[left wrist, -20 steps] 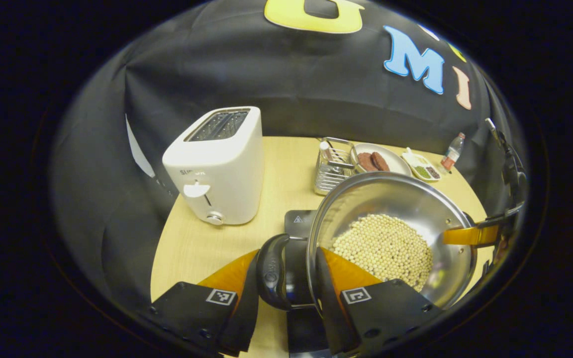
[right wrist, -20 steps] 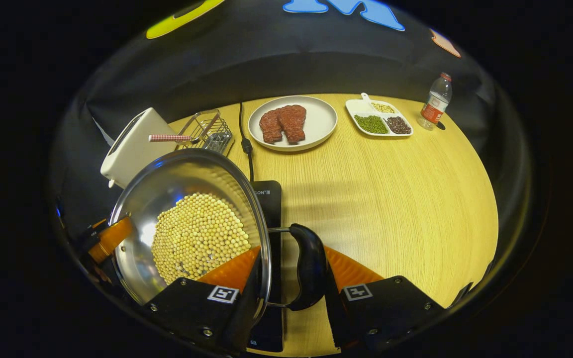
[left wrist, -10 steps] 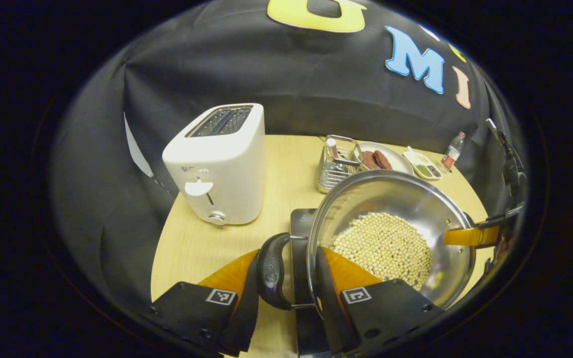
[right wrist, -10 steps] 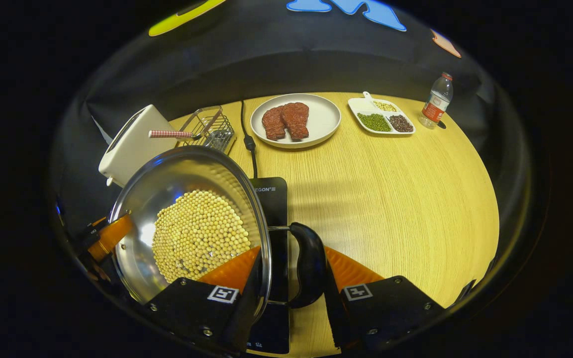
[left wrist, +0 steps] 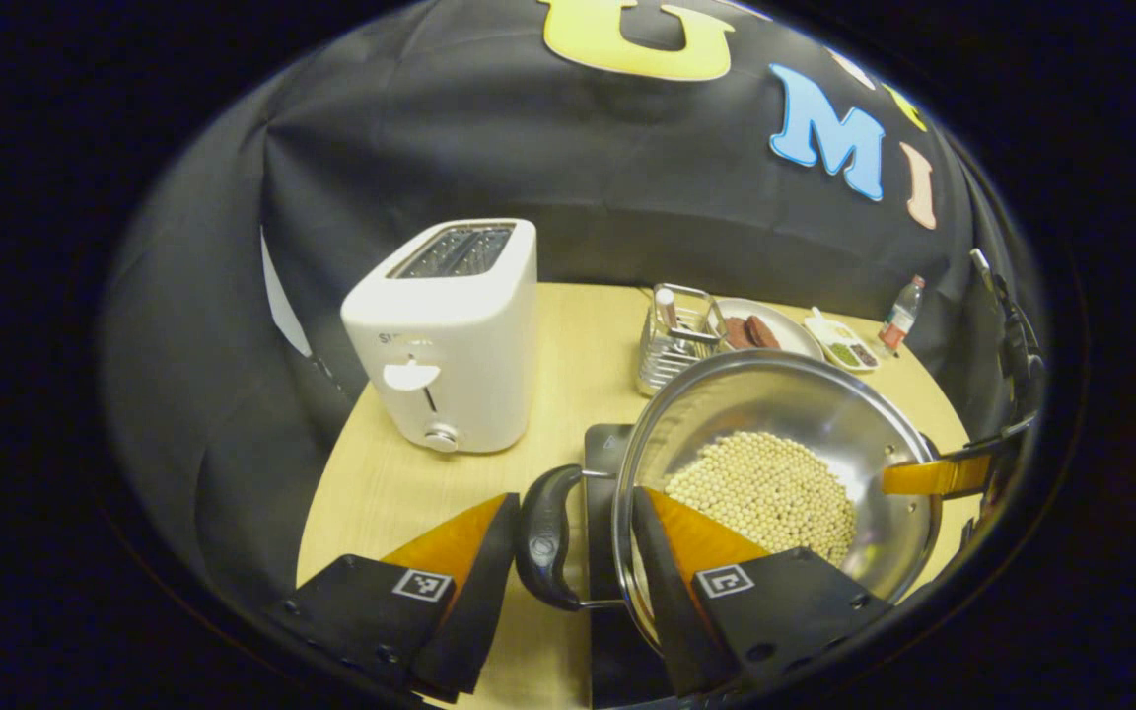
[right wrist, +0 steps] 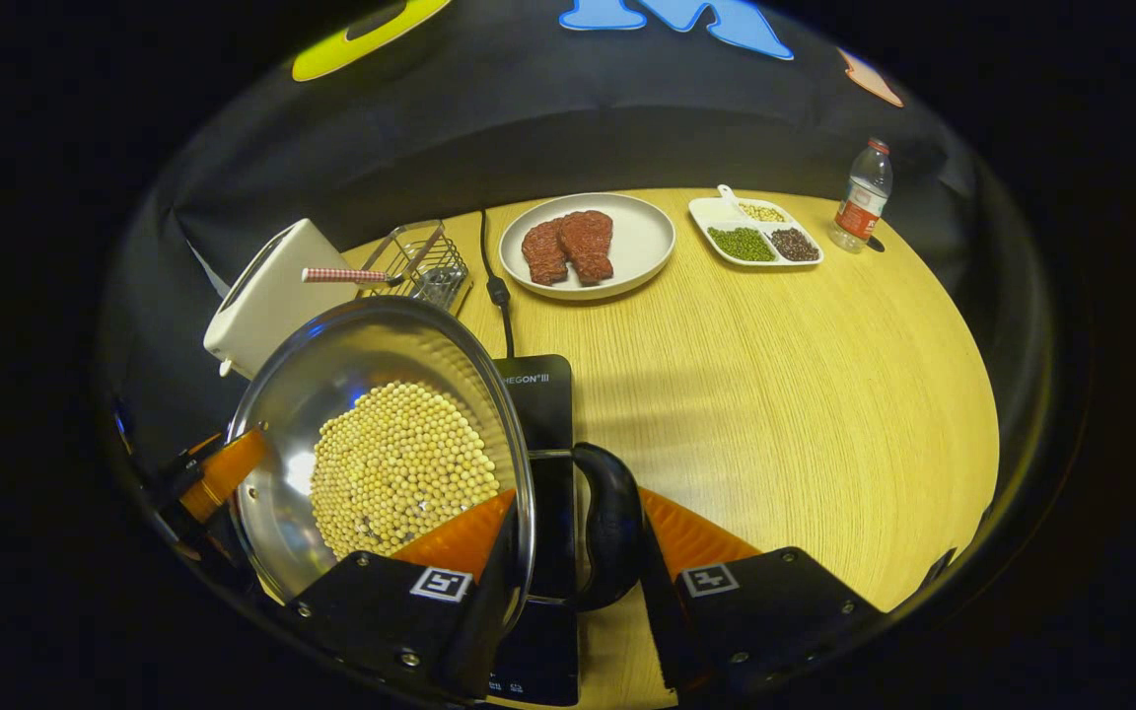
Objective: First push the handle of the pot to place it horizontally, then grasp the pot with both hands and set it on the induction cooktop.
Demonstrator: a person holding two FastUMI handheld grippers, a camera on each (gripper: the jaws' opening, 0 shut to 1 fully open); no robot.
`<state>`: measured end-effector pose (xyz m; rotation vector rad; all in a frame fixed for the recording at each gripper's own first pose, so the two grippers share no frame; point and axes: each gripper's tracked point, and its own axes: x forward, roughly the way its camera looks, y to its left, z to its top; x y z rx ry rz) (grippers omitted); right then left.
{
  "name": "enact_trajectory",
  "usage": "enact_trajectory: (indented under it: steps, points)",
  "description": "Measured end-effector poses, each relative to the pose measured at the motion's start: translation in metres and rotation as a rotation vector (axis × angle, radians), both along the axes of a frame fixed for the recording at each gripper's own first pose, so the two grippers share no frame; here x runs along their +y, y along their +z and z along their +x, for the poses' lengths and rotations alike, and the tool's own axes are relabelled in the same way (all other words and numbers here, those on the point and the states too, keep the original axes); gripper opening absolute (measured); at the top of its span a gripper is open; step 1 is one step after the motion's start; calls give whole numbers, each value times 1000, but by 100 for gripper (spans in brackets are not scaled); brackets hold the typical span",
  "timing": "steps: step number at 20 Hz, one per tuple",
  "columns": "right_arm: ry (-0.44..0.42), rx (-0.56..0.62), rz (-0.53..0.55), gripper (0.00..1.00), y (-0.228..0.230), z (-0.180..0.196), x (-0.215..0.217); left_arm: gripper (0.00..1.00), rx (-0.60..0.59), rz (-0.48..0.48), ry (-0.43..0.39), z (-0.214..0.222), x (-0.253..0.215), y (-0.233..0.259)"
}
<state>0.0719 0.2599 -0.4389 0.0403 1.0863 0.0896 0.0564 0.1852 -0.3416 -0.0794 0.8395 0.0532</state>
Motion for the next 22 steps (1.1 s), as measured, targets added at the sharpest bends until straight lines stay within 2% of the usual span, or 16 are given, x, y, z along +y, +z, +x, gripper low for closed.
enact_trajectory:
  steps: [2,3,5,6,10,16,22]
  points:
    - [8,-32,-11,71,9,0,-5,81,-11,-9,35,-4,3,8]
    - [10,-49,-11,75,13,1,-7,81,-18,-12,53,-7,4,12]
    - [9,-86,3,82,26,3,-11,92,-44,-2,79,-9,8,25]
    - [11,-110,7,88,34,4,-14,92,-65,-1,87,-11,7,34]
    - [27,-252,15,97,79,8,-32,94,-160,11,104,-13,-16,86]
    - [34,-520,13,97,180,14,-82,94,-334,29,80,-6,-93,180]
    - [58,-741,-5,96,284,3,-143,95,-516,41,32,-8,-207,276]
